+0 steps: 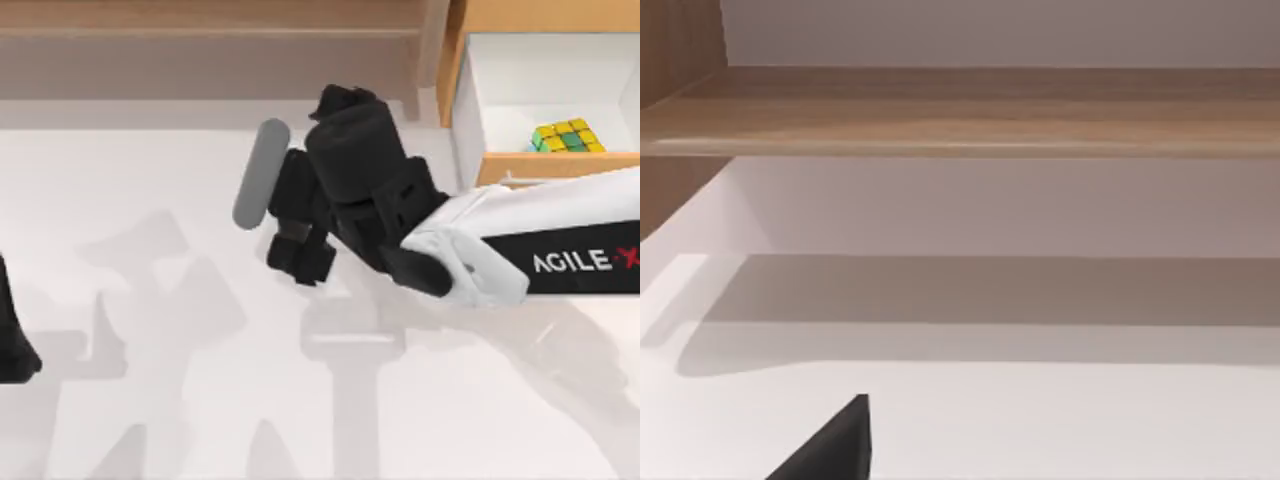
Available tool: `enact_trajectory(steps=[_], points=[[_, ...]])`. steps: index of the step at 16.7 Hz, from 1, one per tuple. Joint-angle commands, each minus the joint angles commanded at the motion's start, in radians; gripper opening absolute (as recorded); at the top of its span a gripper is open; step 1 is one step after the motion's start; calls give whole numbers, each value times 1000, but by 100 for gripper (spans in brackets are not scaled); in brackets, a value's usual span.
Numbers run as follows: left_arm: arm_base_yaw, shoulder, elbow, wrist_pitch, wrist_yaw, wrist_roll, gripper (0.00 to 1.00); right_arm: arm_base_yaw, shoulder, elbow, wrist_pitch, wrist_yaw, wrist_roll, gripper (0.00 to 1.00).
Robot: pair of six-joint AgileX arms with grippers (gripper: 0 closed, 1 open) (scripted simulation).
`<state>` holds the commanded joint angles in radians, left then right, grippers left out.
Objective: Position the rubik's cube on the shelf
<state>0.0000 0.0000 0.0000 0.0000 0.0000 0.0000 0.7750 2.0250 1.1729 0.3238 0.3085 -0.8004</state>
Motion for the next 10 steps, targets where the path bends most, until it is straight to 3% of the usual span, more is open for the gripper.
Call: enact_trajectory(steps=[5, 10], points=[[0, 0, 0, 0, 0, 0, 100, -133, 70, 479, -749, -86, 282, 100], [0, 0, 0, 0, 0, 0, 100, -389, 176, 903, -1343, -192, 504, 100]])
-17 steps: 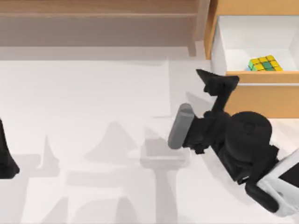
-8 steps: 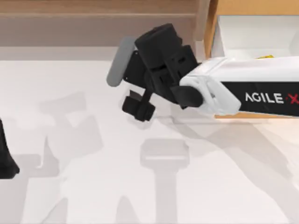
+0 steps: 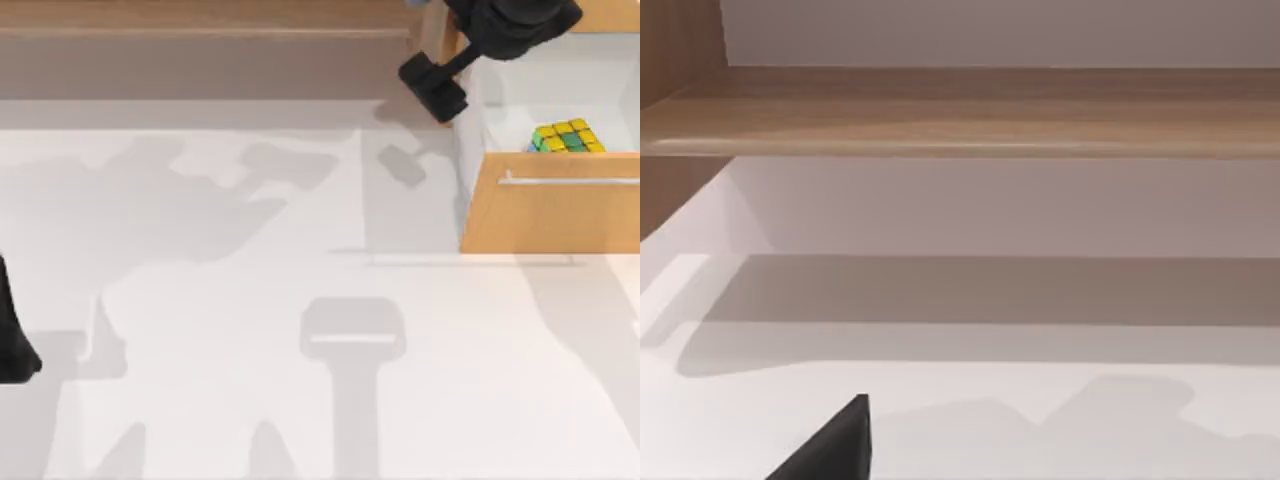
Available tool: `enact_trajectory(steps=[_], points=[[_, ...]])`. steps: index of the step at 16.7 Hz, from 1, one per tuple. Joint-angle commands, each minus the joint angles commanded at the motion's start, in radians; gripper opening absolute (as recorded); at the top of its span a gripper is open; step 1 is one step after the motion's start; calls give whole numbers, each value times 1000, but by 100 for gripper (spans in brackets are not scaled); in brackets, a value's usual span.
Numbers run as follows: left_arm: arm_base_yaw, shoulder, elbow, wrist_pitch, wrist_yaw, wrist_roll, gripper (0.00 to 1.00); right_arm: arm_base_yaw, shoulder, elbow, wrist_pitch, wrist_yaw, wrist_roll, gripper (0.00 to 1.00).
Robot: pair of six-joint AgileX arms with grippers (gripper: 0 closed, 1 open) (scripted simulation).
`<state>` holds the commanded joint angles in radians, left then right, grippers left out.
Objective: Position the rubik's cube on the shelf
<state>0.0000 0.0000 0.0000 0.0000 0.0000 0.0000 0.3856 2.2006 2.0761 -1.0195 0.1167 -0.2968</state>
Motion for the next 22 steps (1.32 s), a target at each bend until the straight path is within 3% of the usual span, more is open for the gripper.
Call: enact_trajectory(steps=[4, 8, 15, 22], points=[[0, 0, 0, 0, 0, 0, 100, -188, 128, 231, -287, -79, 113, 100], [0, 0, 0, 0, 0, 0, 100, -263, 231, 313, -405, -123, 165, 100], [0, 0, 0, 0, 0, 0, 100, -262, 233, 297, -391, -124, 169, 100], [0, 0, 0, 0, 0, 0, 100, -260, 262, 135, -200, -123, 171, 100]])
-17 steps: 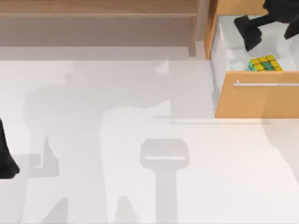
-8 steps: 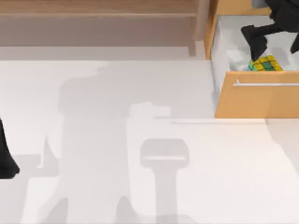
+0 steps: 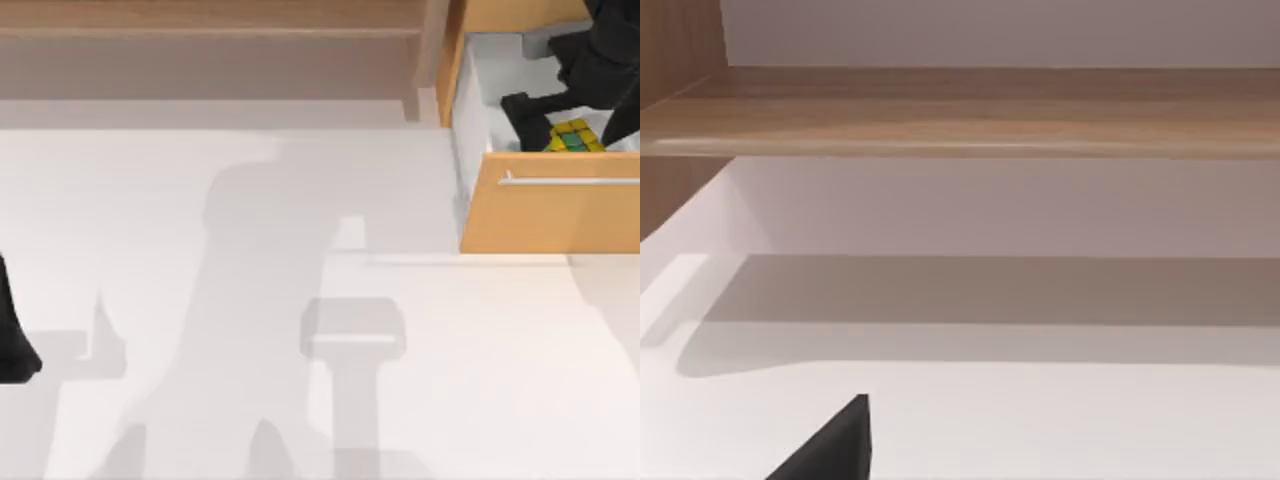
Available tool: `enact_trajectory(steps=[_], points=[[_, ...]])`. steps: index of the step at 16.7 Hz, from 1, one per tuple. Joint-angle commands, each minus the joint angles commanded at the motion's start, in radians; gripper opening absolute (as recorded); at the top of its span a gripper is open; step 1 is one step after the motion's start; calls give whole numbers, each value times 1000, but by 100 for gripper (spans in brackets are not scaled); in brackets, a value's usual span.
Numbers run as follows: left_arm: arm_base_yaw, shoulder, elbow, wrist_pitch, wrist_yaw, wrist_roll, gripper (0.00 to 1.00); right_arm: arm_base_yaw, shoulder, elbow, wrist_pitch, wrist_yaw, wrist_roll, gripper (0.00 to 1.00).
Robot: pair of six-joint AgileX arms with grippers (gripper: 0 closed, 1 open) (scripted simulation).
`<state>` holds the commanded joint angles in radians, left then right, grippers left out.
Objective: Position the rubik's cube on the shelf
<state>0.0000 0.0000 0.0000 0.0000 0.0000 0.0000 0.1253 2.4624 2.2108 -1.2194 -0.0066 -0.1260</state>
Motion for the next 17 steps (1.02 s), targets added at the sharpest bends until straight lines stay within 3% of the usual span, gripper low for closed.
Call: enact_trajectory(steps=[4, 17], points=[[0, 0, 0, 0, 0, 0, 100, 0, 3, -1, 3, 0, 0, 100], [0, 0, 0, 0, 0, 0, 100, 0, 3, -1, 3, 0, 0, 2]])
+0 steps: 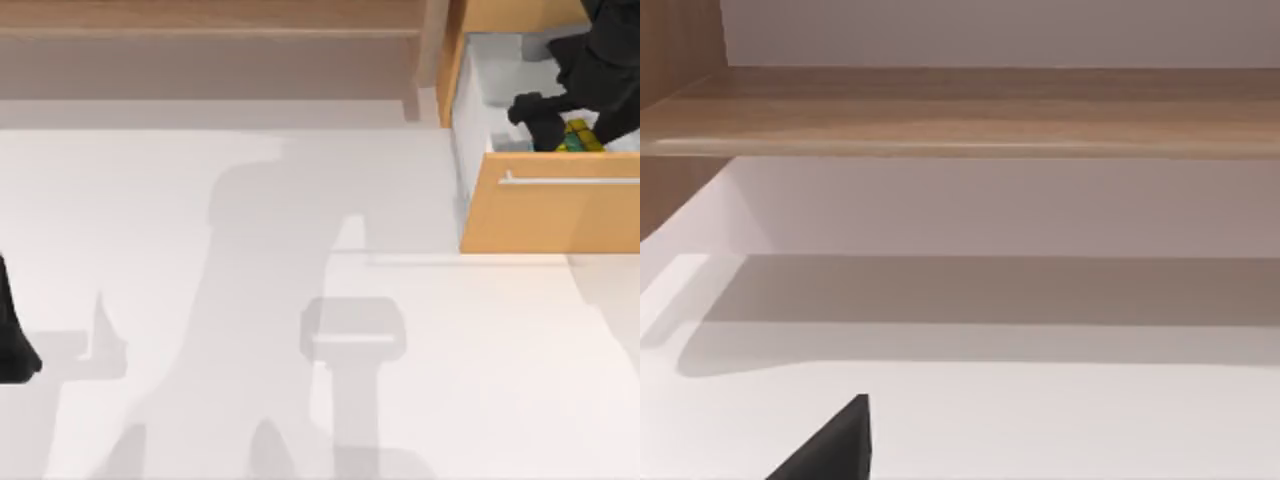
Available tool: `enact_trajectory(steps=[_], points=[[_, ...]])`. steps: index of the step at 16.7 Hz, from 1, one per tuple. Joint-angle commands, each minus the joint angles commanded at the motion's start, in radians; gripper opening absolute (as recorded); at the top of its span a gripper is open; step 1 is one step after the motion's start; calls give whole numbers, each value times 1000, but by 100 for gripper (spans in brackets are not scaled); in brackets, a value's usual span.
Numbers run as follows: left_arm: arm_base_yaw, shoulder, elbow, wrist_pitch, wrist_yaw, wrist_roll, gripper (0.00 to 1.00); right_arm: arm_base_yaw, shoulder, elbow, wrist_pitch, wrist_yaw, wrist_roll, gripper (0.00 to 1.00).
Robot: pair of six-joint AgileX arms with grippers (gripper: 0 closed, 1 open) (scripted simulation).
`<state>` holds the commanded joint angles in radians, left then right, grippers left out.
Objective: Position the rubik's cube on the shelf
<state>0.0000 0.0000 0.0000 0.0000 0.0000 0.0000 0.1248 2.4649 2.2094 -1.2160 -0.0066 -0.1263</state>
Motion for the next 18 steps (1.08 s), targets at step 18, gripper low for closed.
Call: enact_trajectory(steps=[18], points=[[0, 0, 0, 0, 0, 0, 100, -8, -67, -52, 8, -93, -136, 0]])
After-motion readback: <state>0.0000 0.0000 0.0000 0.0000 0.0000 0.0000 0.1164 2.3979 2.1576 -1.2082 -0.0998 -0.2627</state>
